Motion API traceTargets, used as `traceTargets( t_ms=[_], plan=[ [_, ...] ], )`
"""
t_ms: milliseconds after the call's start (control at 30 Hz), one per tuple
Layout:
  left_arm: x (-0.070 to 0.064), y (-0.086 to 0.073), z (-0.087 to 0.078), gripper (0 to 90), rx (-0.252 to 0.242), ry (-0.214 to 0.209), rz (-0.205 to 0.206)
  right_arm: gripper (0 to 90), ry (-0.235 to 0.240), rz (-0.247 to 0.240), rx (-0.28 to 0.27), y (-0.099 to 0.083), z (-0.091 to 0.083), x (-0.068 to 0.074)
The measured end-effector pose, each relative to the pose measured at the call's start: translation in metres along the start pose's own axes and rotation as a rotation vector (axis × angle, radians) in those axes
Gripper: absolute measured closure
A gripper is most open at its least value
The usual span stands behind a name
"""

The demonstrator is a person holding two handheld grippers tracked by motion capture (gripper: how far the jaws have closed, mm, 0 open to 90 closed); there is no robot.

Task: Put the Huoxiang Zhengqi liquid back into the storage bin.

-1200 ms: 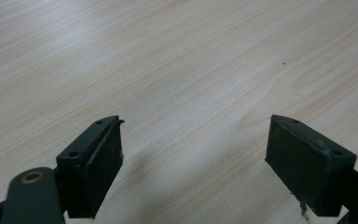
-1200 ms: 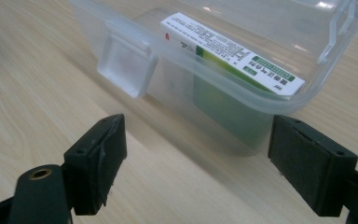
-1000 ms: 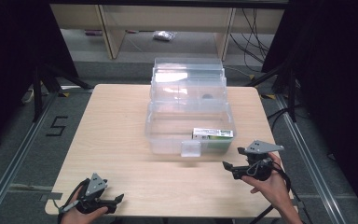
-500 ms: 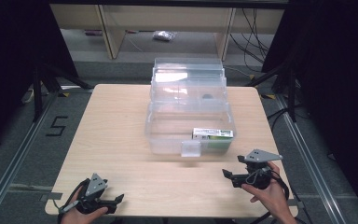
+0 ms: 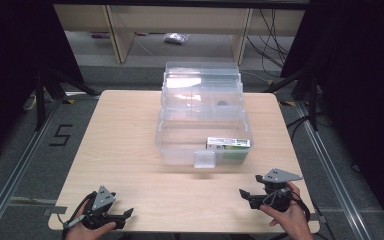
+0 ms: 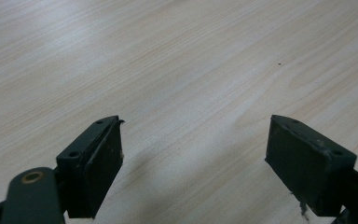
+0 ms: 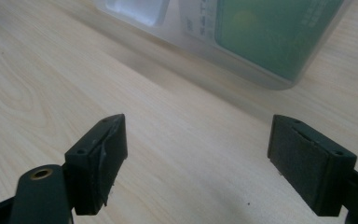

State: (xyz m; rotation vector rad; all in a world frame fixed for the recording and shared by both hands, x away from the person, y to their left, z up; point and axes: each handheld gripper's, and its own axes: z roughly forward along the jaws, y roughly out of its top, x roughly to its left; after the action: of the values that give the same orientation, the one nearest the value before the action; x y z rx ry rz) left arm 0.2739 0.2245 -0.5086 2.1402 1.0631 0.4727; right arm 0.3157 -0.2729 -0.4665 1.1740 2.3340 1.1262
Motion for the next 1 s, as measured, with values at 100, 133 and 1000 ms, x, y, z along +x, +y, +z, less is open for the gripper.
traceTargets(
  t_ms=[100, 133, 1000],
  plan=[
    [0.001, 0.001, -0.001, 18.0, 0.026, 0.0, 0.018, 20.8, 0.002, 0.032, 0.021, -0.006, 0.0, 0.004],
    [0.001, 0.001, -0.002, 18.0, 0.034, -0.006, 0.021, 20.9, -0.009, 0.036, 0.036, -0.008, -0.001, 0.005],
    [0.0, 0.001, -0.001, 18.0, 0.014, 0.004, 0.007, 20.0, -0.031, 0.051, 0.102, -0.02, 0.001, 0.005]
  ],
)
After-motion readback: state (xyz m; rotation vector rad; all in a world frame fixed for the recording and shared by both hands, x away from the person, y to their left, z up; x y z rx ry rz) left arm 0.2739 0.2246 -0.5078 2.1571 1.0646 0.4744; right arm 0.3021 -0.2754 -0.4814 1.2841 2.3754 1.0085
